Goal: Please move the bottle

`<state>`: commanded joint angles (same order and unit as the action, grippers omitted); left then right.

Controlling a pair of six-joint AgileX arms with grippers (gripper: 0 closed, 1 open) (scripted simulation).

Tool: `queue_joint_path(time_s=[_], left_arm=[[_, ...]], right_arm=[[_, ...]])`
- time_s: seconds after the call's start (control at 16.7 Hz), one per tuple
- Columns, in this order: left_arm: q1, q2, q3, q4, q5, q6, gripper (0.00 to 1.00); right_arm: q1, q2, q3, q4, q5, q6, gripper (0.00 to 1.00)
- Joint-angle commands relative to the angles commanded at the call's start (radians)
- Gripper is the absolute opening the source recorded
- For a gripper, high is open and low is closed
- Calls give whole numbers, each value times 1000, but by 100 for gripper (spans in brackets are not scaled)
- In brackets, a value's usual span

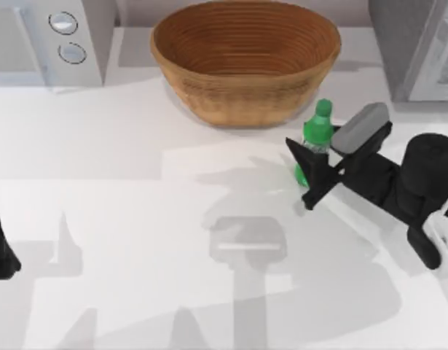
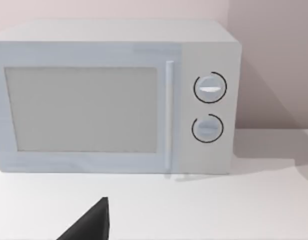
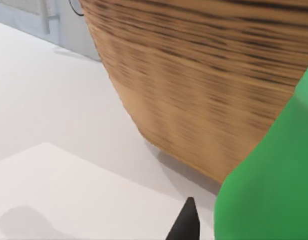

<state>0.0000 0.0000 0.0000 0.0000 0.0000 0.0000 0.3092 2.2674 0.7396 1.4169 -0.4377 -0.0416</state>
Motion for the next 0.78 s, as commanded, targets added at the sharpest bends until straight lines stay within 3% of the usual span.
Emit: queue_joint_path(time_s=[0.3,0.78], left_arm=[[0,0,0,0,0,0,100],[0,0,0,0,0,0,100]], right_arm=[[-203,-18,47,-200,-203,-140,0],[-784,-133,149,-837,-757,-534,0]])
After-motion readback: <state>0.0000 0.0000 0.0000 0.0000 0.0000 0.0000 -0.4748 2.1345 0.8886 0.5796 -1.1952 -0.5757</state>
